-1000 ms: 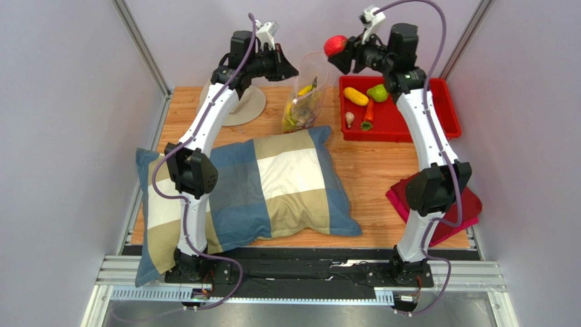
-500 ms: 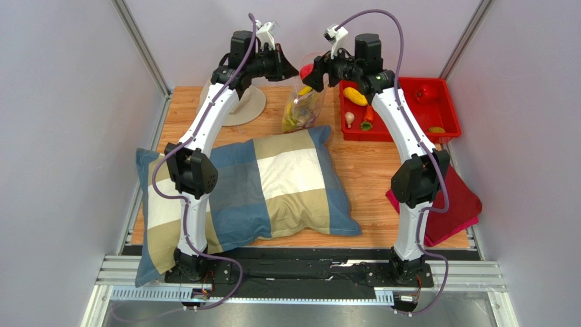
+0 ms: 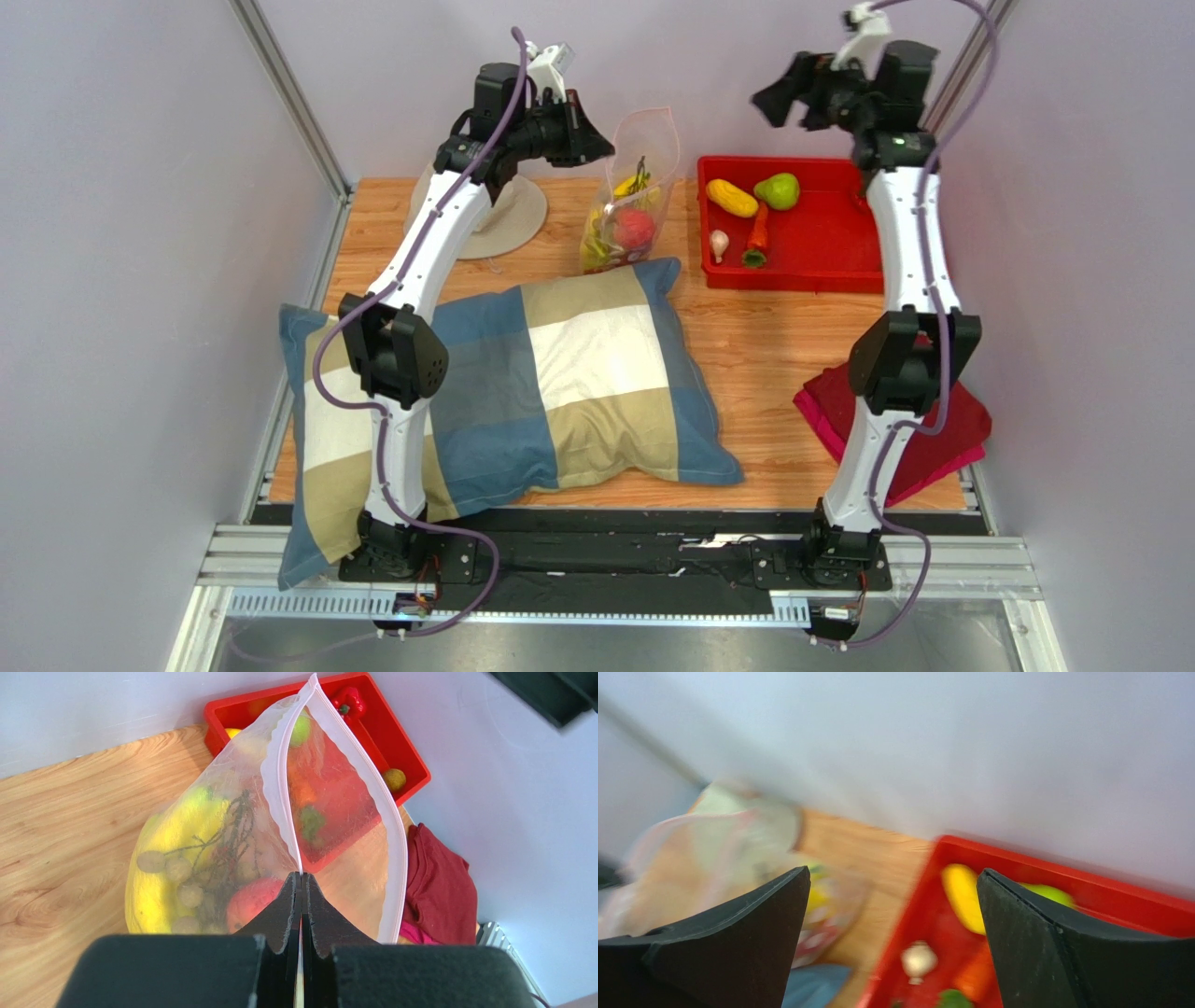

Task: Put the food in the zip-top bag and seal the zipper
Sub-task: Place the fake fruit in the zipper food storage bag, then pick up the fake vegetable from the bin.

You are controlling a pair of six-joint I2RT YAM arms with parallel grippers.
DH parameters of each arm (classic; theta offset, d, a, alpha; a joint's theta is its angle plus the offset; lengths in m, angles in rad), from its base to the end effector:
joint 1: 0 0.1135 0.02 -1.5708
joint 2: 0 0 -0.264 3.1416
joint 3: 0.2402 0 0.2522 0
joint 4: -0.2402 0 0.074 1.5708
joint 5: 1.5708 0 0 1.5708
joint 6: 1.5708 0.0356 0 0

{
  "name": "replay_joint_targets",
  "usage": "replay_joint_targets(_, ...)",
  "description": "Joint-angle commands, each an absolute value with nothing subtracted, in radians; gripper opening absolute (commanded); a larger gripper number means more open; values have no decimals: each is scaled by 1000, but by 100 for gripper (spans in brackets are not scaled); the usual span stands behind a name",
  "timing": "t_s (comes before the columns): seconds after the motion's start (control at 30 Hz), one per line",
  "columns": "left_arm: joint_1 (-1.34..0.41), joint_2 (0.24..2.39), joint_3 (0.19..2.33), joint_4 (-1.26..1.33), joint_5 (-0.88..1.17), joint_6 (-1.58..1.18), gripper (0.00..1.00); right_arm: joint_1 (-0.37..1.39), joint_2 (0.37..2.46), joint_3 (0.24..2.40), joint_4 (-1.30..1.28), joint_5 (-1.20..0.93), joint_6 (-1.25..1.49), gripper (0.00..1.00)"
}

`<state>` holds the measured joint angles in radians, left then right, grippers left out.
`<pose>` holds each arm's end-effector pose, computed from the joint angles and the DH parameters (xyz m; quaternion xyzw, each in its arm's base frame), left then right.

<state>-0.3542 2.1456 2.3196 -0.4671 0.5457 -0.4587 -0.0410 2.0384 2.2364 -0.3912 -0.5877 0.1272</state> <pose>0.4573 -0.1888 0.4064 0.1201 0.7804 -0.4257 0.4419 0.4695 0.0005 0.4363 -0.1214 0.7518 0.2496 0.5982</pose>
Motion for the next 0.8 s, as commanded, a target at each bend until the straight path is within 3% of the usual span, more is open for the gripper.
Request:
replay_joint_targets(0.0,-359,2108,2329,-410,561,-453,0,-201,2124,2253,-328,-429,210,92)
replay_joint_targets(0.27,-353,2111,2313,-402,557,-451,0,-337,2304,2278,-318,-249,115,90)
replay_joint_targets(0.77,-345,2117,2293,-382,560,-474,0,-337,2523,2276,-158,64,32,92)
